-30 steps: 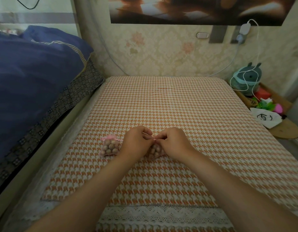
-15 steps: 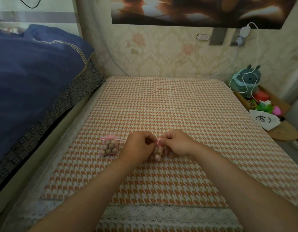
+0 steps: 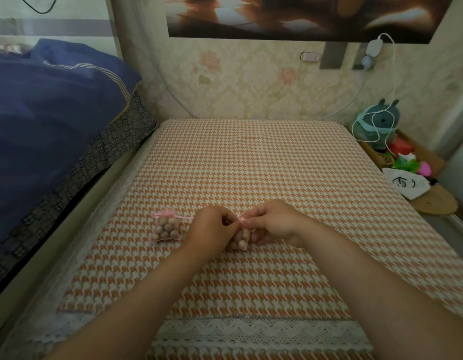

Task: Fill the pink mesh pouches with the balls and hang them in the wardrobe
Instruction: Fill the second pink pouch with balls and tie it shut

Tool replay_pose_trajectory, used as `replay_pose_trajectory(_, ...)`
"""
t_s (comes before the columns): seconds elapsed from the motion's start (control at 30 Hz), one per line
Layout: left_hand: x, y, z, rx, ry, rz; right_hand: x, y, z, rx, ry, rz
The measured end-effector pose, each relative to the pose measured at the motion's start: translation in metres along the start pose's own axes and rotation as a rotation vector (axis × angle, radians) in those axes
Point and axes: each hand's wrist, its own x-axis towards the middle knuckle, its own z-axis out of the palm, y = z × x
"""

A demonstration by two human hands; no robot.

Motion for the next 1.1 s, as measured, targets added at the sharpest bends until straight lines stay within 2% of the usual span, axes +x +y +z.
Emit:
replay_pose_trajectory(0.27,-0.004,-0.006,-0.011,0.133,-0.086,0.001,-0.010,0.000,-0.004,-0.210,0.021,0.030)
replay_pose_trajectory(0.43,-0.002,-0.005,-0.015,0.072,-0.096,-0.075,-0.009,0.002,-0.008,-0.203,0.083,0.088)
replay_pose_trajectory(0.57,0.000,-0.005,-0.015,-0.056,-0.094,-0.110,-0.011,-0.002,-0.010,-0.144,0.129,0.043)
replay_pose_trajectory(0.7,-0.001,-0.003,-0.015,-0.109,-0.092,-0.110,-0.012,-0.002,-0.009,-0.160,0.065,0.085)
replay_pose_trajectory(0.87,-0.001,-0.008,-0.016,0.027,-0.103,-0.134,-0.009,0.002,-0.011,-0.168,0.063,0.127)
replay_pose_trajectory(1.0,0.001,-0.010,-0.017,-0.059,-0.099,-0.191,-0.008,0.003,-0.011,-0.165,0.041,0.139)
replay_pose_trajectory(1.1,0.000,-0.010,-0.018,-0.038,-0.129,-0.143,-0.010,0.003,-0.010,-0.178,0.010,0.151)
